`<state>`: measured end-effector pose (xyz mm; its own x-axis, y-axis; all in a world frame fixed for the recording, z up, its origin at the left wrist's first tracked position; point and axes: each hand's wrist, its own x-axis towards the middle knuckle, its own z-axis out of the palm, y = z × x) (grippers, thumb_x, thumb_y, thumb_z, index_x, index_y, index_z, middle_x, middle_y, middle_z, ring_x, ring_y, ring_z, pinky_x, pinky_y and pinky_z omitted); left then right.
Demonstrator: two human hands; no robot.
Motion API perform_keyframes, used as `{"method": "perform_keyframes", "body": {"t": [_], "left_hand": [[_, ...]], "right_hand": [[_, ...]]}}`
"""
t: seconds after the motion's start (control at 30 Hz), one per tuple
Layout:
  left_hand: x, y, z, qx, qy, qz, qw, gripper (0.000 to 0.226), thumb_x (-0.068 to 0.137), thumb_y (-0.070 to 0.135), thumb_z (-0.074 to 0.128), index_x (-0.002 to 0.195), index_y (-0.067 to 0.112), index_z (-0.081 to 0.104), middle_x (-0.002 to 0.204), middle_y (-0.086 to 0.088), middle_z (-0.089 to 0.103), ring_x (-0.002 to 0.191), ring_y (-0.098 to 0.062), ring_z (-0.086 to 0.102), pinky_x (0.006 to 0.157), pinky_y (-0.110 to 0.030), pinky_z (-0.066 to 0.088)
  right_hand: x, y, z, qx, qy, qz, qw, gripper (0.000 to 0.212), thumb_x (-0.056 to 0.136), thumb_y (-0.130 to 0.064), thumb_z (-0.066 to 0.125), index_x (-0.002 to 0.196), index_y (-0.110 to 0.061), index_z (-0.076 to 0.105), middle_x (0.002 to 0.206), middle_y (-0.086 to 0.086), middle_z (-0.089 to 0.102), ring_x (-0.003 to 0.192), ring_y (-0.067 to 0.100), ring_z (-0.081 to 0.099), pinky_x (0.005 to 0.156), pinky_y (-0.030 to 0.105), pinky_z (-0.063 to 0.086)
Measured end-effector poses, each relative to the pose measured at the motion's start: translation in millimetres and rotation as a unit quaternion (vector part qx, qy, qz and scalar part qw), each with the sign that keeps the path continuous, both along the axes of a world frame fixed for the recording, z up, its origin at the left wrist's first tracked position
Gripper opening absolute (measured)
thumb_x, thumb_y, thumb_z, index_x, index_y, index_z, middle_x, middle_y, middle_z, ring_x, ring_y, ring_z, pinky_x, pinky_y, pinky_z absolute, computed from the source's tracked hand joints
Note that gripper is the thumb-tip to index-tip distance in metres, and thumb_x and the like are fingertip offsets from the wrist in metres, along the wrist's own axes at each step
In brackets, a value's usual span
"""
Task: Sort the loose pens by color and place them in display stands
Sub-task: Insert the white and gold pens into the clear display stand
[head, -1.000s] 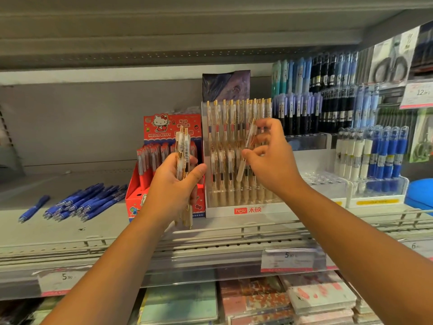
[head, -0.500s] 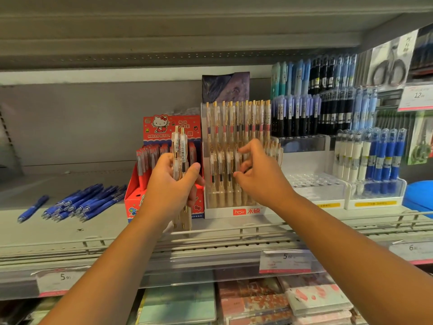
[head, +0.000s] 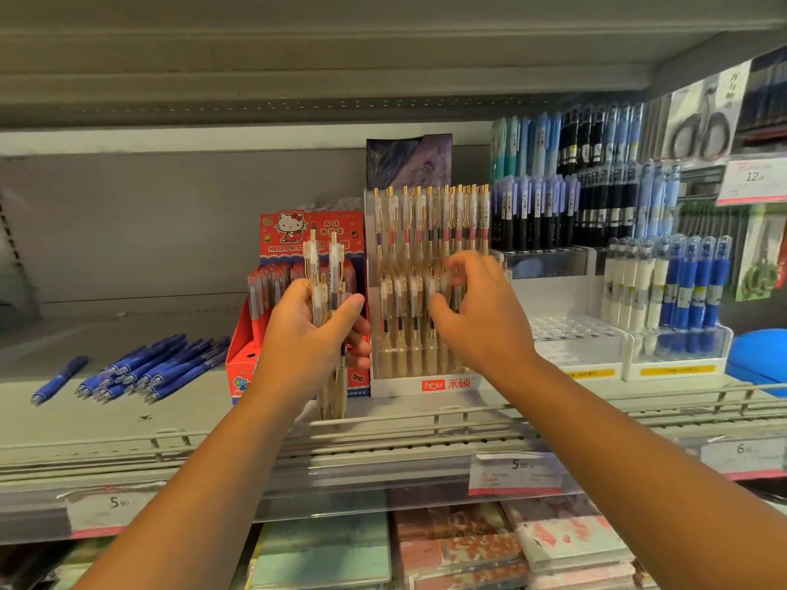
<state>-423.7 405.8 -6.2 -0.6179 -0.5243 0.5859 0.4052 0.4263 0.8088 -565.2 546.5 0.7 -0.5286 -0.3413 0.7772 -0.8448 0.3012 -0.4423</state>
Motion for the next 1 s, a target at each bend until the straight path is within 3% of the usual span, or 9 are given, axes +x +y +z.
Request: {"method": "perform_keyframes", "body": {"t": [0.1,0.23,0.33,0.47,0.63,0.7,0.8,0.93,1.0], "left_hand": [[1,1,1,0.001,-0.004,-0.008,1.000,0.010,0.095,0.021,0.062,0.101,0.021,0.055,0.077,-0.013,0.071,0.061,-0.030,0.069,0.051,-0.037,0.058],[1,1,0,0.018,-0.010,-0.035,0.999,0.012,0.093,0.024,0.064,0.103,0.021,0.058,0.078,-0.011,0.071,0.062,-0.027,0.068,0.052,-0.036,0.058],[1,-1,-1,0.003,-0.017,-0.031,0.999,0.026,0.085,0.037,0.065,0.108,0.025,0.059,0.087,-0.004,0.075,0.070,-0.026,0.072,0.056,-0.038,0.061],[-1,-5,-2,-0.019,-0.028,-0.018,0.999,0.037,0.080,0.046,0.063,0.113,0.029,0.059,0.097,0.005,0.075,0.089,-0.014,0.073,0.067,-0.036,0.061],[-3,-4,-3,-0.019,-0.028,-0.034,0.999,0.031,0.084,0.042,0.061,0.111,0.027,0.057,0.094,0.006,0.074,0.084,-0.012,0.073,0.058,-0.025,0.058],[-4,-3,-3,-0.015,-0.025,-0.042,0.999,0.028,0.087,0.039,0.059,0.111,0.025,0.057,0.094,0.006,0.073,0.084,-0.012,0.073,0.057,-0.024,0.057],[-3,1,-2,0.010,-0.027,-0.070,0.997,0.034,0.087,0.043,0.054,0.115,0.022,0.056,0.094,0.003,0.073,0.082,-0.017,0.074,0.056,-0.027,0.058],[-4,-1,-2,0.004,-0.020,-0.039,0.999,0.016,0.101,0.030,0.045,0.111,0.021,0.055,0.086,-0.001,0.073,0.081,-0.018,0.073,0.059,-0.030,0.059],[-5,-1,-2,0.020,-0.016,-0.050,0.998,0.013,0.102,0.027,0.045,0.107,0.019,0.053,0.079,-0.001,0.071,0.078,-0.019,0.072,0.058,-0.031,0.059]], "right_hand": [[8,0,3,-0.044,0.026,0.015,0.999,0.030,0.089,-0.027,0.063,0.116,-0.023,0.052,0.108,-0.010,0.050,0.094,0.008,0.049,0.075,0.022,0.042],[30,-6,9,-0.021,0.023,0.152,0.988,0.025,0.086,-0.022,0.067,0.111,-0.023,0.059,0.099,-0.011,0.054,0.085,0.006,0.053,0.076,0.023,0.048],[46,-16,9,0.053,-0.023,0.224,0.973,0.040,0.084,-0.023,0.072,0.121,-0.025,0.058,0.106,-0.012,0.056,0.088,0.000,0.055,0.070,0.011,0.046],[53,-26,8,0.078,-0.060,0.235,0.967,0.056,0.081,-0.017,0.075,0.132,-0.023,0.053,0.111,-0.008,0.057,0.090,0.001,0.056,0.067,0.010,0.045],[52,-28,7,0.033,-0.158,0.291,0.943,0.042,0.081,0.001,0.071,0.111,-0.023,0.056,0.093,-0.004,0.060,0.063,-0.004,0.061,0.051,0.015,0.050],[50,-28,7,0.009,-0.171,0.299,0.939,0.035,0.081,0.004,0.070,0.102,-0.021,0.059,0.089,-0.003,0.063,0.064,-0.006,0.061,0.051,0.014,0.050],[48,-25,7,-0.035,-0.203,0.318,0.926,0.024,0.083,0.001,0.071,0.098,-0.016,0.065,0.090,0.003,0.067,0.068,-0.001,0.065,0.053,0.016,0.053],[40,-17,13,-0.094,-0.214,0.277,0.932,0.026,0.084,-0.006,0.072,0.106,-0.017,0.066,0.096,0.002,0.069,0.088,0.012,0.069,0.079,0.032,0.059],[34,-12,19,-0.134,-0.219,0.261,0.931,0.027,0.085,-0.006,0.071,0.106,-0.021,0.063,0.099,0.002,0.068,0.092,0.019,0.069,0.080,0.038,0.060]]}}
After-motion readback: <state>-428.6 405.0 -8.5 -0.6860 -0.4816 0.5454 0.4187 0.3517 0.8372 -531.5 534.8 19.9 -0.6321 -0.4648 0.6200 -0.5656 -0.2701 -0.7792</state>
